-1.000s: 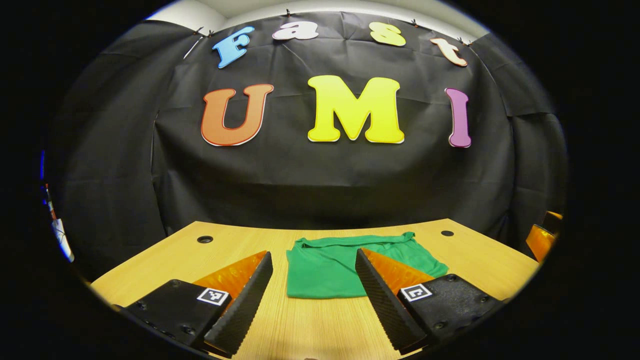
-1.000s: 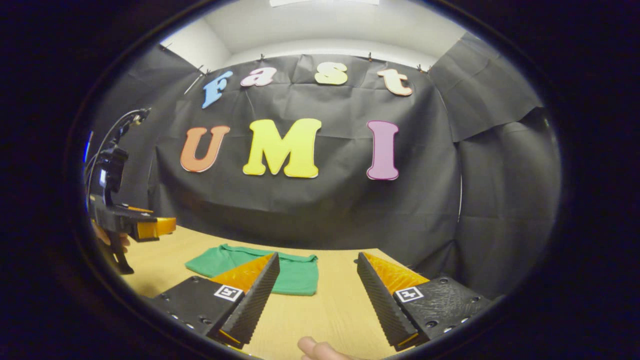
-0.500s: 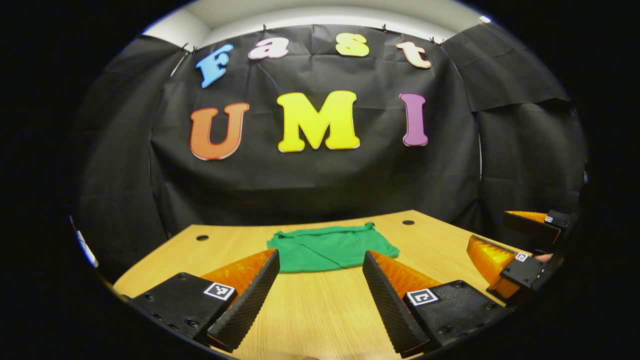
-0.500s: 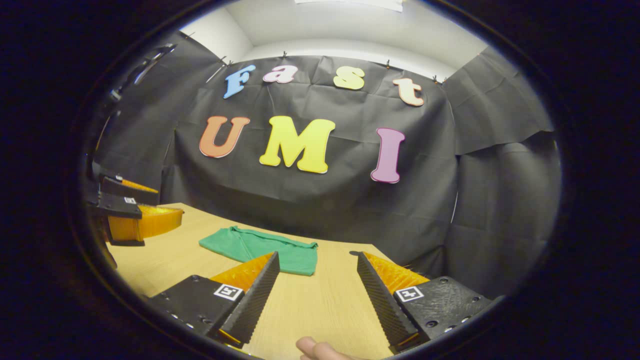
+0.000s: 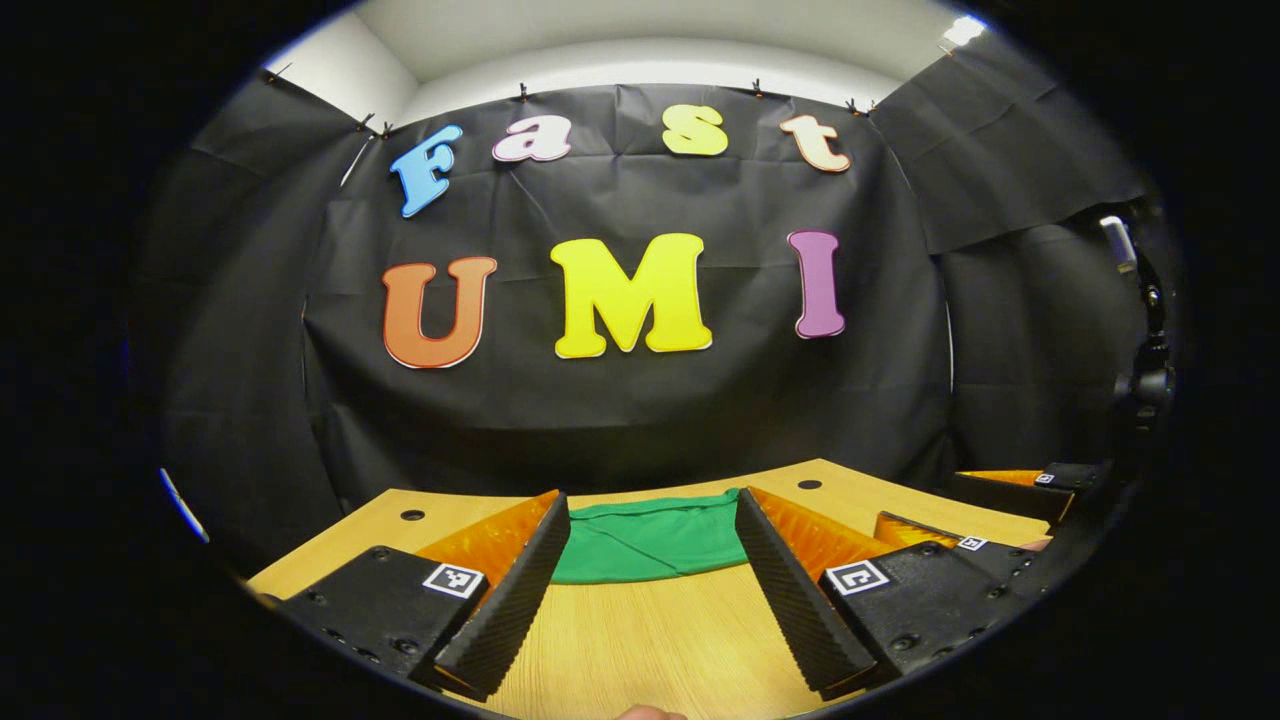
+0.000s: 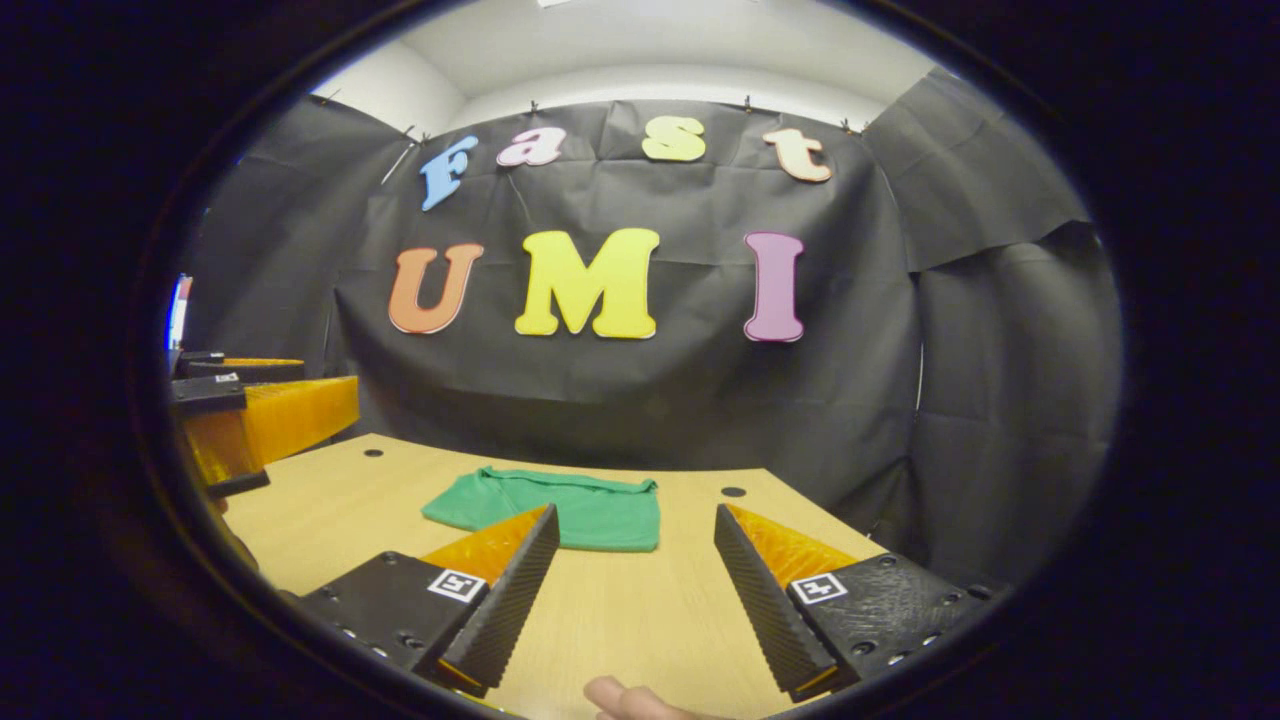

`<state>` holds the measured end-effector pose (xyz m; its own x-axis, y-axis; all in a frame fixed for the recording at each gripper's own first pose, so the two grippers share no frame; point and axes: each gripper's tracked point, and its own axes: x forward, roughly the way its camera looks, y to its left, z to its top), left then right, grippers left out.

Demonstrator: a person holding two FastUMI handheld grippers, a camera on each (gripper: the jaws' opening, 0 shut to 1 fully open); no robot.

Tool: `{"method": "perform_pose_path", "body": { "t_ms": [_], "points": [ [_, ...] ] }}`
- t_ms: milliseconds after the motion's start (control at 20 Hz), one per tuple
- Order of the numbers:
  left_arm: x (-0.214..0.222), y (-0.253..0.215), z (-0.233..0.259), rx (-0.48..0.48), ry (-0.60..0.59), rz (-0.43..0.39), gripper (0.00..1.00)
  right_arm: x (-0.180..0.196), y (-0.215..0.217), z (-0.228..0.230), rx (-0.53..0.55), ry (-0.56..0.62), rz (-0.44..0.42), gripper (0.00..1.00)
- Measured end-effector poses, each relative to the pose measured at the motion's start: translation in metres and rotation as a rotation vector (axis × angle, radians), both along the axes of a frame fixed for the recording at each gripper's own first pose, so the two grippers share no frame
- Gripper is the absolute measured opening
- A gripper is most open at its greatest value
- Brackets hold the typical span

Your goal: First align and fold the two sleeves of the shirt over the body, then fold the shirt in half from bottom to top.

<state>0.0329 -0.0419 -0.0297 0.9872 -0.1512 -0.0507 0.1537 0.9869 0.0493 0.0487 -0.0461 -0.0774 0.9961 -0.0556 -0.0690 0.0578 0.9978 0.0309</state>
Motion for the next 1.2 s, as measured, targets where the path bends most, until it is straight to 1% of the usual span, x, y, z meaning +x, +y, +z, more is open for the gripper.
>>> {"method": "perform_pose_path", "body": {
  "t_ms": [50,200,500,900,950,1050,1200],
  "points": [
    [-0.001,0.000,0.000,0.009,-0.002,-0.004,1.00,0.001,0.001,0.003,-0.004,-0.006,-0.002,0.95],
    [0.002,-0.008,-0.007,-0.008,0.019,-0.033,1.00,0.005,0.009,0.000,-0.021,0.001,-0.002,0.95],
    [0.004,-0.003,-0.011,-0.007,0.031,-0.032,1.00,0.010,0.027,-0.001,-0.035,0.011,0.022,0.95],
    [0.013,0.018,-0.015,-0.038,0.048,0.012,1.00,0.015,0.036,-0.013,-0.051,0.029,0.034,0.95],
    [0.014,0.020,-0.015,-0.043,0.049,0.017,1.00,0.016,0.035,-0.014,-0.045,0.026,0.031,0.93],
    [0.016,0.023,-0.016,-0.054,0.051,0.018,1.00,0.017,0.036,-0.018,-0.035,0.034,0.035,0.95],
    [0.017,0.026,-0.019,-0.052,0.061,0.025,1.00,0.018,0.035,-0.025,-0.047,0.049,0.037,0.95]
  ]
}}
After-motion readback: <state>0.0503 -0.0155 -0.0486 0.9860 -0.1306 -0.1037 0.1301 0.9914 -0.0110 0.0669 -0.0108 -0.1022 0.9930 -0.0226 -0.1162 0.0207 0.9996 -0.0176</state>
